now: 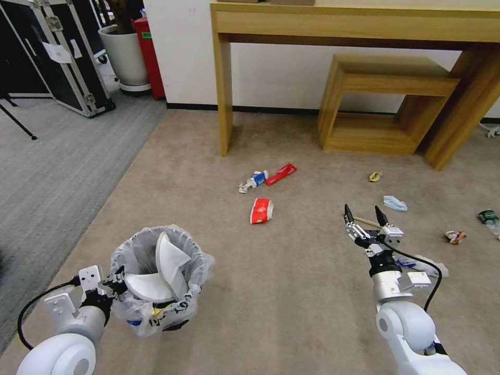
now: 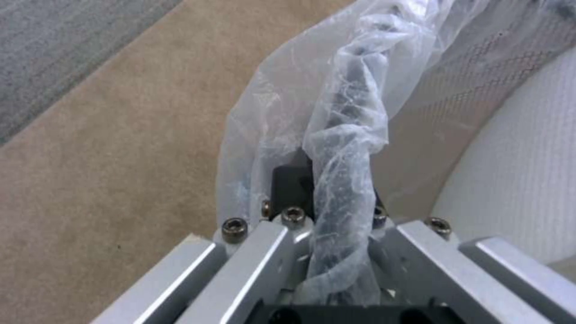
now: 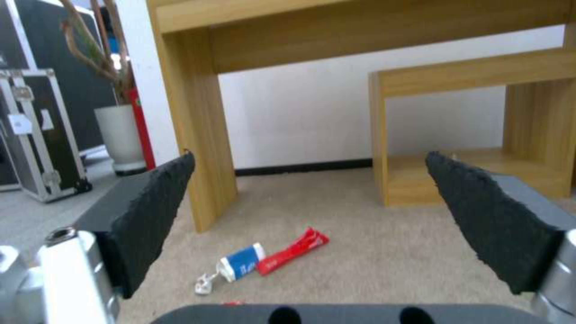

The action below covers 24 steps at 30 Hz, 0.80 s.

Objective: Pick up the trash bin and place the garbage on the floor into it.

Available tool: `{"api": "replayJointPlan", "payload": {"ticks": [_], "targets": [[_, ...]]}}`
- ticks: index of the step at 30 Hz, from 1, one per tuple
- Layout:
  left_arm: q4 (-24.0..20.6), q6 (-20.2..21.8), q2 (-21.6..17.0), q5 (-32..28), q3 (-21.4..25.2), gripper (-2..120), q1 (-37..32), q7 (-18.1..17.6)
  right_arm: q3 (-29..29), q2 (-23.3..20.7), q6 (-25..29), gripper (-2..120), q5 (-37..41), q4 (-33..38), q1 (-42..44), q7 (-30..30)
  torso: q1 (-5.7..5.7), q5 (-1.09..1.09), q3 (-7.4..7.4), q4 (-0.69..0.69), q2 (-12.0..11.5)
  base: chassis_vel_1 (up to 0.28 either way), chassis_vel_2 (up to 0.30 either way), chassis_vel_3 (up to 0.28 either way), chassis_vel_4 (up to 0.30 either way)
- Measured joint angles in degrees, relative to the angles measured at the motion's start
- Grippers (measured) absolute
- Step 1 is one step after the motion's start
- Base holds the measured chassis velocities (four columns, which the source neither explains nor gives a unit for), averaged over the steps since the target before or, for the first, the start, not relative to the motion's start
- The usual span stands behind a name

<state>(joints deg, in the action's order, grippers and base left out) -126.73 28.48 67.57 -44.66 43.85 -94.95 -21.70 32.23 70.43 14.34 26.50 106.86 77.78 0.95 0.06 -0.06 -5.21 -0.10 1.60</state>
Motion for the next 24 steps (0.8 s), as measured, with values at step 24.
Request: {"api": "replayJointPlan", "payload": {"ticks": [24], "targets": [[-0.7,0.0,0.1,-0.1,0.8,1,-0.6,-0.1,0.7,0.6,-2.9,97,-5.8,0.5,-0.1,0.8,0.00,-0.01,0.01,0.00,0.0,-0.018,-0.003,0.012,0.002]]}}
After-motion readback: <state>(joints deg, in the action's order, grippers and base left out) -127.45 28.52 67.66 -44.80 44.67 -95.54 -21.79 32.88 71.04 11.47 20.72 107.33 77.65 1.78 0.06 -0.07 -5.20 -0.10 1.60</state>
